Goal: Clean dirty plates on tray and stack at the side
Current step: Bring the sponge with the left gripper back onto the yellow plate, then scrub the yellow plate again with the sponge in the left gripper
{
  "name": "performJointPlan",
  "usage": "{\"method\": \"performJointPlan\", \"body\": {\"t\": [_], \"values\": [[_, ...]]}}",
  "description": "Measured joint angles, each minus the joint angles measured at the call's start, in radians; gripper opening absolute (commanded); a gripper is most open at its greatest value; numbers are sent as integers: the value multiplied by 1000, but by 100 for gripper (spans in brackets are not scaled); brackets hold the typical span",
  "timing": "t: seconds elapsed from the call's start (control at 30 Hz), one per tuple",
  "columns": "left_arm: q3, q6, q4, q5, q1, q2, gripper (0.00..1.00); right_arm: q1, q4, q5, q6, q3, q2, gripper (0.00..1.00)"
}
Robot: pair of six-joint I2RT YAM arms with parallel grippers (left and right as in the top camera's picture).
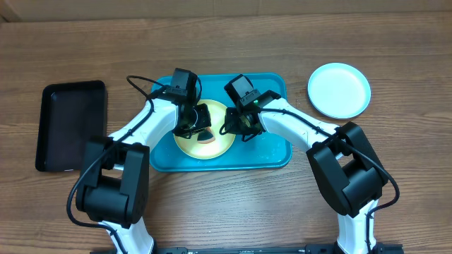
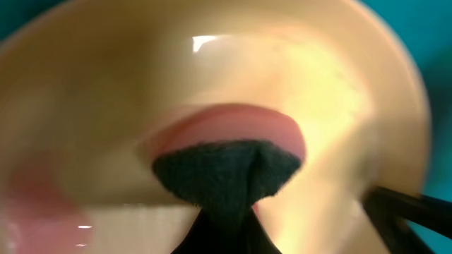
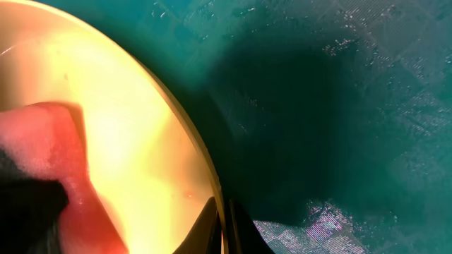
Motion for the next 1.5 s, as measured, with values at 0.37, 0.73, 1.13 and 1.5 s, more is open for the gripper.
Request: {"method": "performJointPlan", "body": {"t": [0.37,0.73,1.13,1.5], "values": [[23,40,-101,-215,10,1,4,1,0,-4,0,0,0,4],[37,-13,14,-133,10,7,4,1,1,-4,0,0,0,4],[88,-85,32,-65,-54,80,4,-6,-9,7,1,0,0,4],[150,-80,-246,-175,14,87,4,-6,-8,7,0,0,0,4]]}}
